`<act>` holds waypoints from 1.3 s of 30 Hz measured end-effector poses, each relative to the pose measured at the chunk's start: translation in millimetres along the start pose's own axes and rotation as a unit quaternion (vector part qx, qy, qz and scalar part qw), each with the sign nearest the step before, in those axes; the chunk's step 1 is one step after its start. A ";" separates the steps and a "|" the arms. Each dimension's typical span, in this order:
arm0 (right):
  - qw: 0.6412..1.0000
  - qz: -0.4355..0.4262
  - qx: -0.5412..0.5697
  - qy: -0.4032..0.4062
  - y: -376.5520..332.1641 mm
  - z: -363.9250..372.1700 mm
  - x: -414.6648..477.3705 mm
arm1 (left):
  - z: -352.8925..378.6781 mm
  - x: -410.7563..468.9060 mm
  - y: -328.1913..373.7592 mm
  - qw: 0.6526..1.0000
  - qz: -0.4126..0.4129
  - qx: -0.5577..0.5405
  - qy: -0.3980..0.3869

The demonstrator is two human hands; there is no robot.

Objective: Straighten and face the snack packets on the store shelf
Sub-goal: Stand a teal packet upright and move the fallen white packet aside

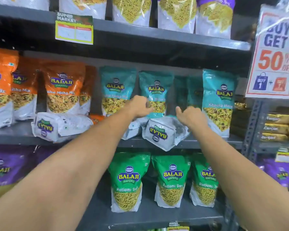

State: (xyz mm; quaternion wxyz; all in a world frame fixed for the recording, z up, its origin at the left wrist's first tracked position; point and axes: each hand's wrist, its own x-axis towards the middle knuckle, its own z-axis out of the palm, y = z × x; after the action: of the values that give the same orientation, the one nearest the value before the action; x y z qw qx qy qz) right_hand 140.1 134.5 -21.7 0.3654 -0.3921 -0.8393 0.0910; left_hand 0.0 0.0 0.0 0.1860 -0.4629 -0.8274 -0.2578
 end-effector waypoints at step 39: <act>0.894 -0.027 0.444 -0.055 60.9 -1.7 15.5 | 46.2 8.8 39.7 0.960 -0.052 -0.276 -0.011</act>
State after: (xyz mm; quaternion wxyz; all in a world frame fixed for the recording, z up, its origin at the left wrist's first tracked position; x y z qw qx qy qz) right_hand 170.7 186.7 -38.7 0.4567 -0.1607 -0.7409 0.4654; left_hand 26.5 51.0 -22.0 0.0282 -0.4554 -0.7488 -0.4807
